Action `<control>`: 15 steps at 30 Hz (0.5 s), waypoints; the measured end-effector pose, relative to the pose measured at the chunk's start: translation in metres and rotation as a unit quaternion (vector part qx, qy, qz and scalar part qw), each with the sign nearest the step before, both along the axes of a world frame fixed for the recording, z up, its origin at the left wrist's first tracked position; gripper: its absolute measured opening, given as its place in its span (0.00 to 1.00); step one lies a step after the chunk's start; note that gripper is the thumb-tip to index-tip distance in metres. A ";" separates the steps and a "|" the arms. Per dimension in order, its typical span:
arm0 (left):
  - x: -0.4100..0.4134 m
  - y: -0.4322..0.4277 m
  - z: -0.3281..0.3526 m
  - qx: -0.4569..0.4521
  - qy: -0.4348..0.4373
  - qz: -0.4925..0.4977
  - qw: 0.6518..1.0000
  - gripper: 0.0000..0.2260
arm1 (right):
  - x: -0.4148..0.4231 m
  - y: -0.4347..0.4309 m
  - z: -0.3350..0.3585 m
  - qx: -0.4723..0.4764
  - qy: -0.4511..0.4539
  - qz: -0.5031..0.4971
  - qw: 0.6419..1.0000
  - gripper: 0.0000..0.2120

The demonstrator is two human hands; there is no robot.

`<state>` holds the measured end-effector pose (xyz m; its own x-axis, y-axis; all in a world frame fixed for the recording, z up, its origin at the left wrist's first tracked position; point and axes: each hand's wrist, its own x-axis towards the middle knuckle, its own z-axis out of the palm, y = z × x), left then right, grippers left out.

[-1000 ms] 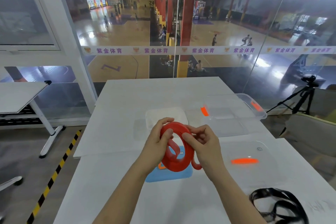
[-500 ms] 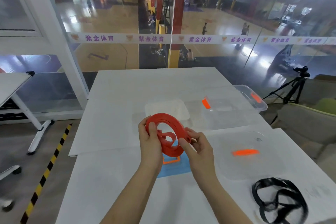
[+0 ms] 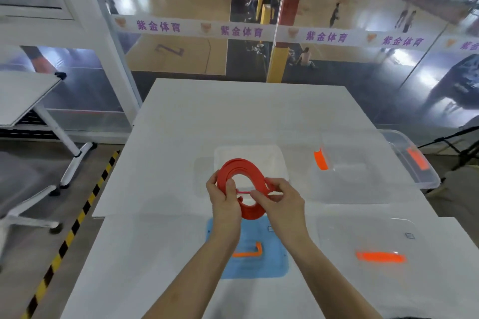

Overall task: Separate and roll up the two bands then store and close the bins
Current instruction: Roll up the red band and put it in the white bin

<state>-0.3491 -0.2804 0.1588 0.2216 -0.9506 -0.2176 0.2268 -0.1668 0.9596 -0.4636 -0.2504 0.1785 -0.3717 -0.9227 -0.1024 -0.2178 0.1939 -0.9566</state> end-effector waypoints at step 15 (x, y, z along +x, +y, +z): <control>-0.001 -0.116 -0.072 0.093 -0.135 -0.057 0.985 0.11 | -0.045 -0.148 -0.065 0.079 0.105 0.106 0.986 0.09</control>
